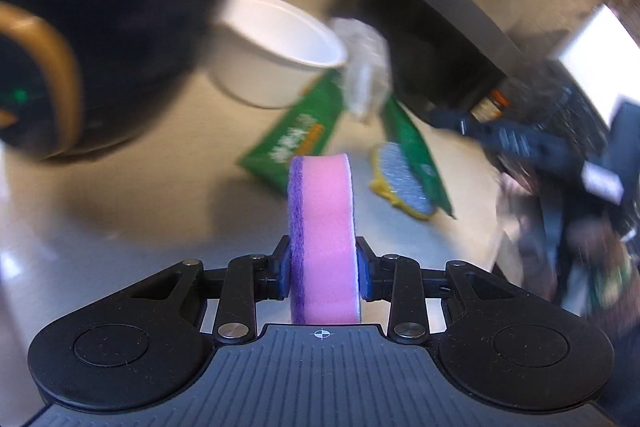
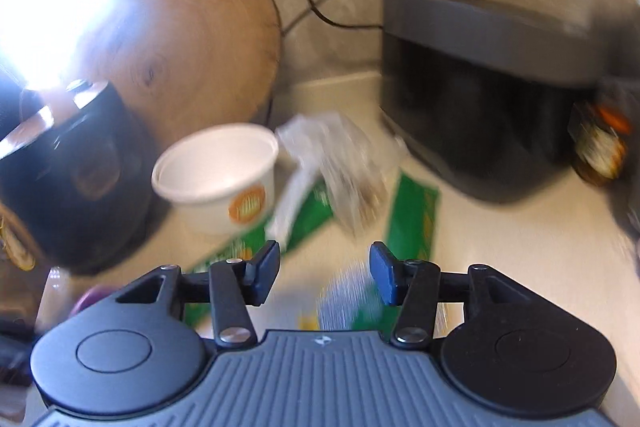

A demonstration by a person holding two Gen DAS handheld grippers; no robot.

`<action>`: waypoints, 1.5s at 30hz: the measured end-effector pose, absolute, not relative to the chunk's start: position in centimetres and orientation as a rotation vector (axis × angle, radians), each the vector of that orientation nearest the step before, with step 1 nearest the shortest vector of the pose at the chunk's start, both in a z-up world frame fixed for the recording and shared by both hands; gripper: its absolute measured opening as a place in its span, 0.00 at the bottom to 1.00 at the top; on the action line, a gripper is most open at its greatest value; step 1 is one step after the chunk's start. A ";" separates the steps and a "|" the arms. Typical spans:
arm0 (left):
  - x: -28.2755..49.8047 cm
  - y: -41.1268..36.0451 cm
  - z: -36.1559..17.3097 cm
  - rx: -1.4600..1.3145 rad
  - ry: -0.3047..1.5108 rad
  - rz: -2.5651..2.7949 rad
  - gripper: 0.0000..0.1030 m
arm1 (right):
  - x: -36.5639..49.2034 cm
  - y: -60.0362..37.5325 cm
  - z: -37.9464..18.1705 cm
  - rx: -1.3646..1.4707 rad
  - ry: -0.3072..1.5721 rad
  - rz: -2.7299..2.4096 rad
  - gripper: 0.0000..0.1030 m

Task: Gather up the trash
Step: 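Close the left tool on the purple-and-pink sponge and lift it, then grasp the clear plastic bag with the right tool while the left tool holds the sponge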

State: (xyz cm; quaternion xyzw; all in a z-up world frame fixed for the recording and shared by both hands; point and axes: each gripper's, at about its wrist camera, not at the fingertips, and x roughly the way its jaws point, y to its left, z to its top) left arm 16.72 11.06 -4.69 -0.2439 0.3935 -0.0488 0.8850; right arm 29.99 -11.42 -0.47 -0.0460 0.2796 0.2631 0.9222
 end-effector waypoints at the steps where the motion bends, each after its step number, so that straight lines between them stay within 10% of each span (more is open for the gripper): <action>1: 16.1 11.6 -4.6 -0.512 0.819 -0.078 0.34 | 31.1 -10.3 -0.2 -0.107 0.562 0.547 0.49; 16: 7.8 16.6 -4.4 -0.621 0.784 0.174 0.34 | 46.0 -1.2 -3.7 -0.039 0.753 0.386 0.68; 20: 7.9 16.5 -4.3 -0.622 0.792 0.149 0.34 | 44.1 -2.9 -4.8 -0.023 0.790 0.433 0.28; 24: 8.6 15.3 -4.7 -0.607 0.808 0.081 0.34 | 40.2 -5.2 -3.3 -0.008 0.769 0.560 0.12; 45: 16.4 2.1 -6.6 -0.333 0.985 -0.457 0.34 | 19.9 -17.9 0.7 0.172 0.708 0.691 0.09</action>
